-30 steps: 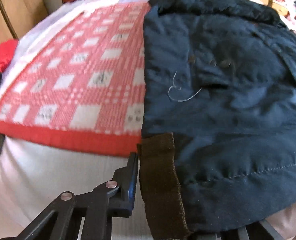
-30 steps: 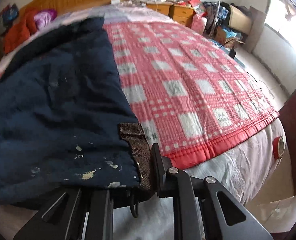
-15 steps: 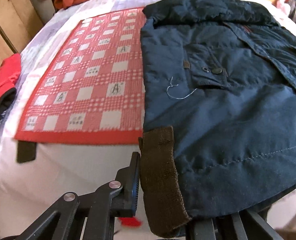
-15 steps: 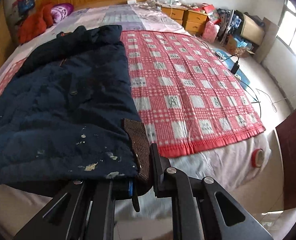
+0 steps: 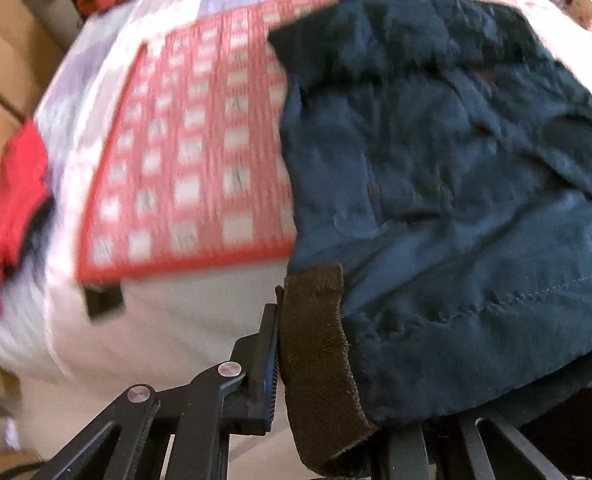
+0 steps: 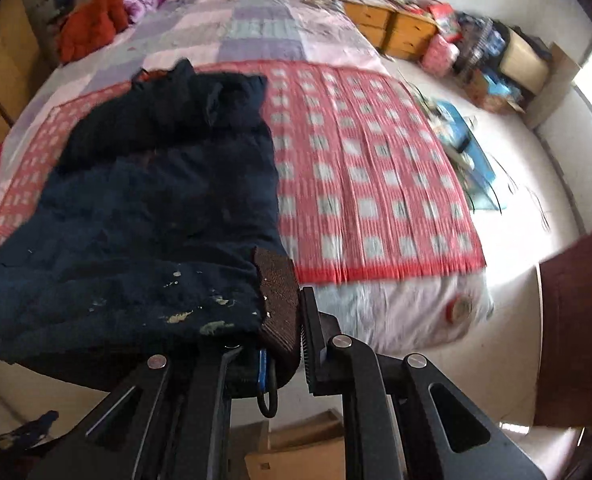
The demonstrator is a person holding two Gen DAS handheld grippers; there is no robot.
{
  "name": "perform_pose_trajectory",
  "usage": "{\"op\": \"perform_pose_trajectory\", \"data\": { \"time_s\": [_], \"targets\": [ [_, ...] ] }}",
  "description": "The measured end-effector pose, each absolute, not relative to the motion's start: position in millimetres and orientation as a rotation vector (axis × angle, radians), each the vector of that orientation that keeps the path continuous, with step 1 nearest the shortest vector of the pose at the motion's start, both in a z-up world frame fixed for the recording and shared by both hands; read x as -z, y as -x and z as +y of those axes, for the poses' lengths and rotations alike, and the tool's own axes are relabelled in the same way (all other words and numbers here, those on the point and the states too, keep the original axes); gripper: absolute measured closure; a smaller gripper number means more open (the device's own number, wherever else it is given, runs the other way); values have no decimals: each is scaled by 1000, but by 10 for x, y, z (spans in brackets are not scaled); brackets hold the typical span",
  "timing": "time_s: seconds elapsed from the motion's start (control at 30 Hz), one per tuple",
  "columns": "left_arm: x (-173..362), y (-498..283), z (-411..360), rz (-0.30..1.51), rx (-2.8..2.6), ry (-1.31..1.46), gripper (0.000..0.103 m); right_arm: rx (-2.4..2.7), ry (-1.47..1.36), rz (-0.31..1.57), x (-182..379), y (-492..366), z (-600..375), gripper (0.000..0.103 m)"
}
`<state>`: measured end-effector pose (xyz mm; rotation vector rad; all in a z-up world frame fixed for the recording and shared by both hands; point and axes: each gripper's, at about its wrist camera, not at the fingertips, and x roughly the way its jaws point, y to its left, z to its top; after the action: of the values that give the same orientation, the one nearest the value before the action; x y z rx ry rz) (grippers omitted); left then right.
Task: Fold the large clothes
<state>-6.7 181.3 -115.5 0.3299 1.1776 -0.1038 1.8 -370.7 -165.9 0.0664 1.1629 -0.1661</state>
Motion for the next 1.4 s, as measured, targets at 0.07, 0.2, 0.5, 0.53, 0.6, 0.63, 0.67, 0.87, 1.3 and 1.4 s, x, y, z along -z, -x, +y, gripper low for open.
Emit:
{"op": "perform_pose_trajectory", "data": {
  "time_s": [0.07,0.2,0.5,0.53,0.6,0.63,0.67,0.87,1.3,1.4],
  "targets": [
    [954,-271,1790,1153,101,-333,85,124,-49,1130,1455,-349,-3732,89],
    [577,-1159,1680,1115,78,-347,84,62,-28,1055,1171,-1083,-3859,89],
    [712,-3143,1496,1176,28,-346,84,5,-38,1028,1200,-3342,-4065,89],
    [821,-3368,1481,1194,23,-337,84,9,-50,1042,1282,-3537,-4086,89],
    [1026,-3769,1433,1217,16,-327,84,33,-76,1073,1505,-3992,-4122,89],
    [1129,-3929,1402,1229,16,-328,84,42,-82,1083,1597,-4131,-4144,89],
    [1283,-4128,1365,1246,16,-335,84,66,-81,1108,1763,-4373,-4146,89],
    [2251,-4933,1159,1340,15,-388,81,183,-35,1185,2648,-5104,-4087,89],
    [2678,-5430,1198,1333,97,-275,41,297,-60,1261,3635,-5645,-4118,76],
    [2372,-5601,1377,1327,159,-147,30,286,-60,1263,3488,-5651,-4199,45]
  ]
}}
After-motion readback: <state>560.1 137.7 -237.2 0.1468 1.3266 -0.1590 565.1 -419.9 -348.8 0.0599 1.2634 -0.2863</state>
